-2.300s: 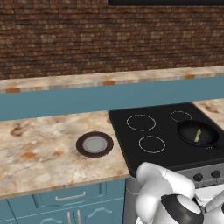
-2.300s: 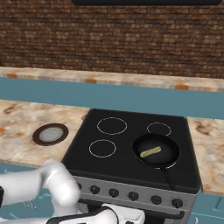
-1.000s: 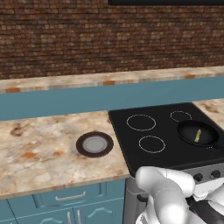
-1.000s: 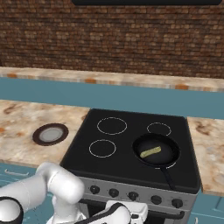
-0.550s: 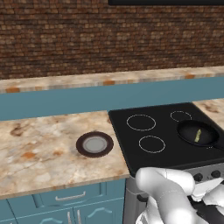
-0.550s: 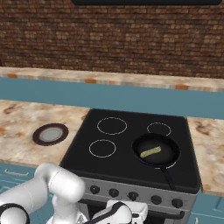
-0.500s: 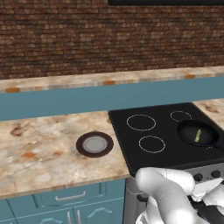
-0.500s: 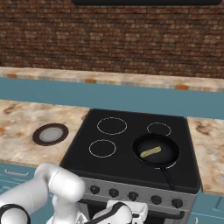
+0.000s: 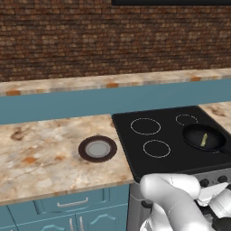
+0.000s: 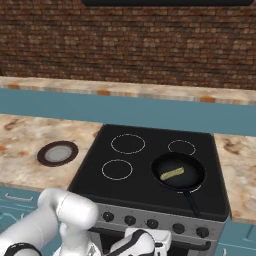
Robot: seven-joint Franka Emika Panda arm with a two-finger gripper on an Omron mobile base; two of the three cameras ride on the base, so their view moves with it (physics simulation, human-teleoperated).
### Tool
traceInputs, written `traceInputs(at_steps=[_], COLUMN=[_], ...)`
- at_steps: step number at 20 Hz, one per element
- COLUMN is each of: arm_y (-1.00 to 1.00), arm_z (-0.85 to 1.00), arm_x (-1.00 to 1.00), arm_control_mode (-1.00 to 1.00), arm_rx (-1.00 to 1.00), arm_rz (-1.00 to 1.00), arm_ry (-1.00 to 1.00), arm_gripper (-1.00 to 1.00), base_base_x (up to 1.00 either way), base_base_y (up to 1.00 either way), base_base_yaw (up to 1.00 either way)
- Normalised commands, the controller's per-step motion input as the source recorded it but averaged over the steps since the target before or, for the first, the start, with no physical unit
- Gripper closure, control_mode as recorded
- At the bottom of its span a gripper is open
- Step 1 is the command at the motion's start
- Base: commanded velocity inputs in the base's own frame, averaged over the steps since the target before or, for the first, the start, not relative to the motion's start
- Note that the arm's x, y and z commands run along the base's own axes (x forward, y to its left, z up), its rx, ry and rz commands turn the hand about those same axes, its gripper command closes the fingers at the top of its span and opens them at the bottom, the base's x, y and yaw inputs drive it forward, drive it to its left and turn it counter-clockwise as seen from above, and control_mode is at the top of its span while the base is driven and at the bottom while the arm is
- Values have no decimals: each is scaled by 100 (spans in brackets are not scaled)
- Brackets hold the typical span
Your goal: Pick up the butter stick and place it in the pan. Then turn on the burner for the pan.
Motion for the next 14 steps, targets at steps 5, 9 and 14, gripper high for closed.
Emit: traceInputs(at_steps=[5,9,14], arm_y=[-4,-6,-3], arm_z=[-15,-4,-6], arm_x=[11,8,9], arm_control_mode=[-100,-100,-100], arm_rx=[1,3,3], arm_rz=[3,2,3], arm_ry=[0,0,0], arm_gripper=[-100,-100,-100], base_base_x=[0,0,0], base_base_y=[0,0,0], base_base_yaw=[0,0,0])
